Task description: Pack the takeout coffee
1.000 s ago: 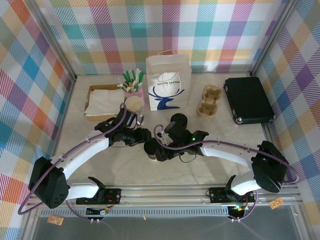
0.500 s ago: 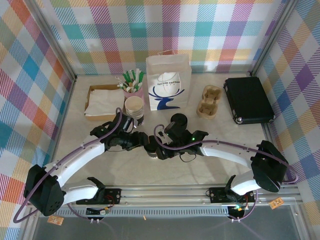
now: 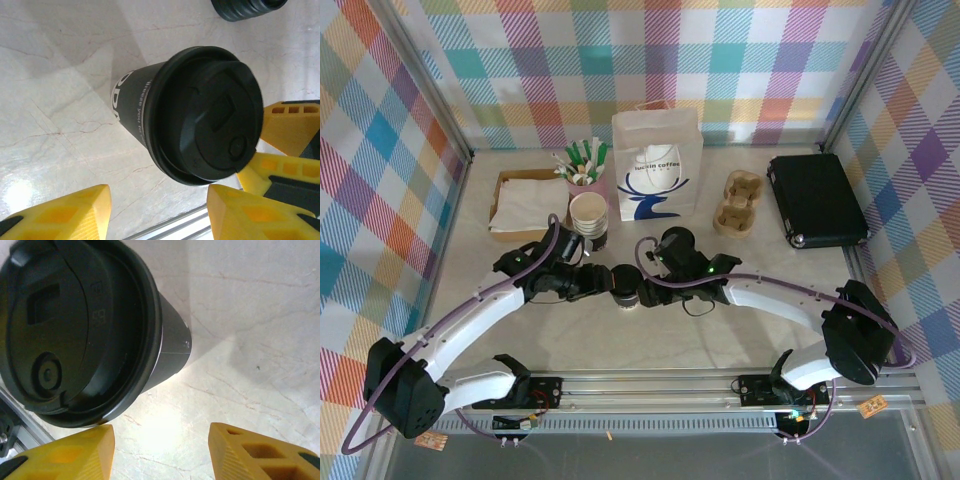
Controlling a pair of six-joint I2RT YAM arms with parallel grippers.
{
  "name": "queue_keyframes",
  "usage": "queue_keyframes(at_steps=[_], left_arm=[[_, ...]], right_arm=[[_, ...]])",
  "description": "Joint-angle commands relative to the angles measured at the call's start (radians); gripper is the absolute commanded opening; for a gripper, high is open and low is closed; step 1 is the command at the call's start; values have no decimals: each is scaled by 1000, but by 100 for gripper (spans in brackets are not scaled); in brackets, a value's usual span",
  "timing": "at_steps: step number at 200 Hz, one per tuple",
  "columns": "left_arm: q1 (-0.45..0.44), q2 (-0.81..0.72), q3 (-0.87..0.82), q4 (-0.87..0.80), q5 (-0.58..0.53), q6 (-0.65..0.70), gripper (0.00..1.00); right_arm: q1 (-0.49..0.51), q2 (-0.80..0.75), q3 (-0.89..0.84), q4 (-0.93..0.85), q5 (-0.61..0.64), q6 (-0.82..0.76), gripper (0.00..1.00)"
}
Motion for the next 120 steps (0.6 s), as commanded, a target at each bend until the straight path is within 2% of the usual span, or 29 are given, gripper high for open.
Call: queue_keyframes(at_steps=[1,87,120], left_arm=[[14,9,55,-48,-25,50,53],[41,63,95,-18,-55,81,52],[49,108,103,47,-58,87,52]], right_arm=[[-22,19,46,-4,1,11,53],[-110,94,133,-19,-67,41,53],[-111,44,124,-37,-117,103,47]])
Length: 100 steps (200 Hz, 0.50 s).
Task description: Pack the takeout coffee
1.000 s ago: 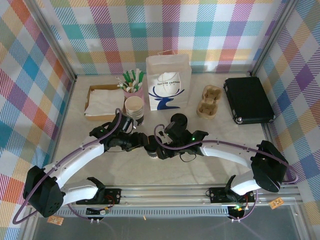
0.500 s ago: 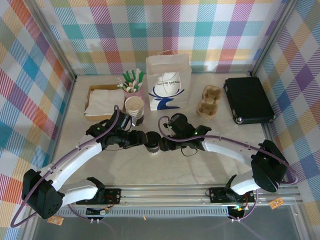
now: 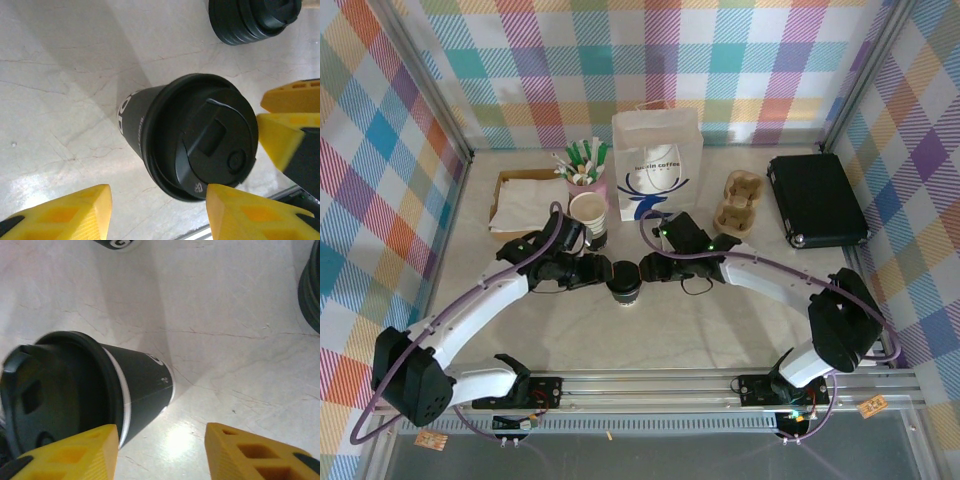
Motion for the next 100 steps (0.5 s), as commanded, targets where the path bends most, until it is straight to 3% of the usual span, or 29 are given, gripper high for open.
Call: queue_keyframes(at_steps=[1,49,100], left_arm=[[16,30,35,51,-12,23,52],[21,101,73,101,0,32,52],[21,149,71,122,28,33,51]], right_arm=[[0,-47,9,-29,-63,68,46],[9,-171,-99,15,-129,165,42],[20,-105,-94,95,-194,220,40]])
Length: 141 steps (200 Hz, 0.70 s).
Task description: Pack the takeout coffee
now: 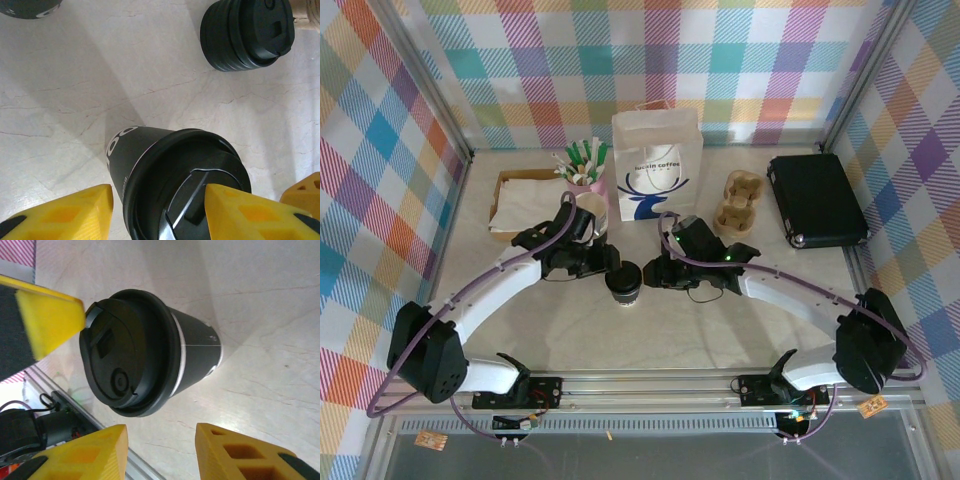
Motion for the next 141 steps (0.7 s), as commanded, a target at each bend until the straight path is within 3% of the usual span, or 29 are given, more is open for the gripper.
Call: queue_keyframes(at_steps=[1,141], left_arm=[[10,17,25,15,25,14,51],[10,-87,-112,20,77,-84,49]], right_arm=[[11,42,-1,60,-53,44,40],[-24,134,65,13,-51,2,41]])
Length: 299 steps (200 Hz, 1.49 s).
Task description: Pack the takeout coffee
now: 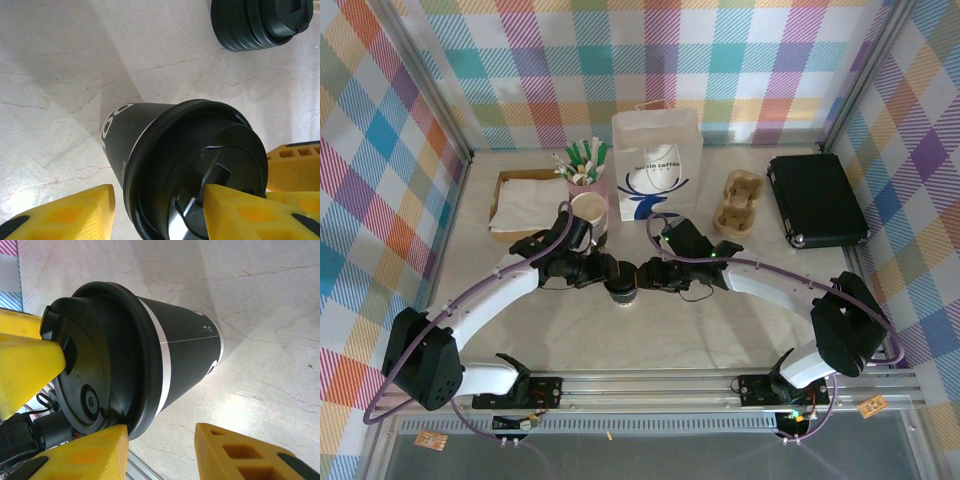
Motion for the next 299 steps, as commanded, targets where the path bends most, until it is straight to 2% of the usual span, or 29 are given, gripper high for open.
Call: queue_keyframes(at_steps=[1,90,126,153,206,299], left_arm=[[10,-32,-26,11,32,-36,49],[10,-105,-57,-19,62,-101,49],[10,-155,-42,-47,-2,-94,49],[11,-135,-35,-33,-29,-90,49],[12,-63,-29,0,2,-81,47],[11,-80,-75,-8,-6,-82,47]], right_arm=[[-15,17,44,-21,-6,-23,41],[-47,64,114,-50,-60,-71,42],[-47,45,122,-78,-92,-100,42],[-47,32,100,-85,-92,-102,40],[-47,53,93,-68,-93,-89,38],[-47,108,56,-48,-123,-76,38]])
